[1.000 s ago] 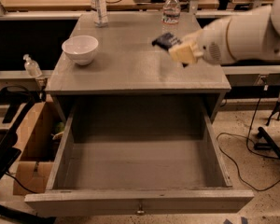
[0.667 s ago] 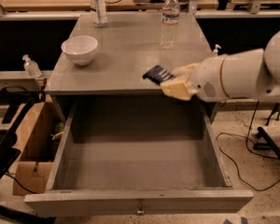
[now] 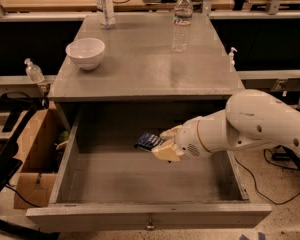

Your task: Place rxbar blueberry into top drawer

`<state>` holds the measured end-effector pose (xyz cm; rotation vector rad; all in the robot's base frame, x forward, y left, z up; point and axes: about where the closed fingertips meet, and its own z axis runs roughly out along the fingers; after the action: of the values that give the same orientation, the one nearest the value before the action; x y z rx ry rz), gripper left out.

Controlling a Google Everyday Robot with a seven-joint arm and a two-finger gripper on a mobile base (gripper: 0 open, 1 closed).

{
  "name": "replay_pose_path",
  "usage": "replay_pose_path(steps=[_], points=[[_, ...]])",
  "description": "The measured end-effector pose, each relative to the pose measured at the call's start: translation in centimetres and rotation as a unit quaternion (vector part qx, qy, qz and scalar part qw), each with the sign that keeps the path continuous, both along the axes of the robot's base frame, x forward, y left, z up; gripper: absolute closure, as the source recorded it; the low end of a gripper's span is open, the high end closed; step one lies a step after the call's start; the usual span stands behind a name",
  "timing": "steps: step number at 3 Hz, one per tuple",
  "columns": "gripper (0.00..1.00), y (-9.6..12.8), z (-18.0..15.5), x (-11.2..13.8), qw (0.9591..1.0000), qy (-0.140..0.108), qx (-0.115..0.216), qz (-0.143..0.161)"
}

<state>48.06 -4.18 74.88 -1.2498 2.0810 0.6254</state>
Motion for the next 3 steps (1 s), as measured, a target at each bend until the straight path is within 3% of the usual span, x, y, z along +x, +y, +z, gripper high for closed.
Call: replay_pose_path(steps=[1, 2, 3], points=[[1.0, 0.0, 0.0, 0.0, 1.0, 0.0, 0.0, 0.0], [1.0, 1.2, -3.0, 1.2, 0.9996, 0.01, -0.027, 0.006], [1.0, 1.7, -7.8, 4.4, 0.9981, 0.013, -0.051, 0.032]])
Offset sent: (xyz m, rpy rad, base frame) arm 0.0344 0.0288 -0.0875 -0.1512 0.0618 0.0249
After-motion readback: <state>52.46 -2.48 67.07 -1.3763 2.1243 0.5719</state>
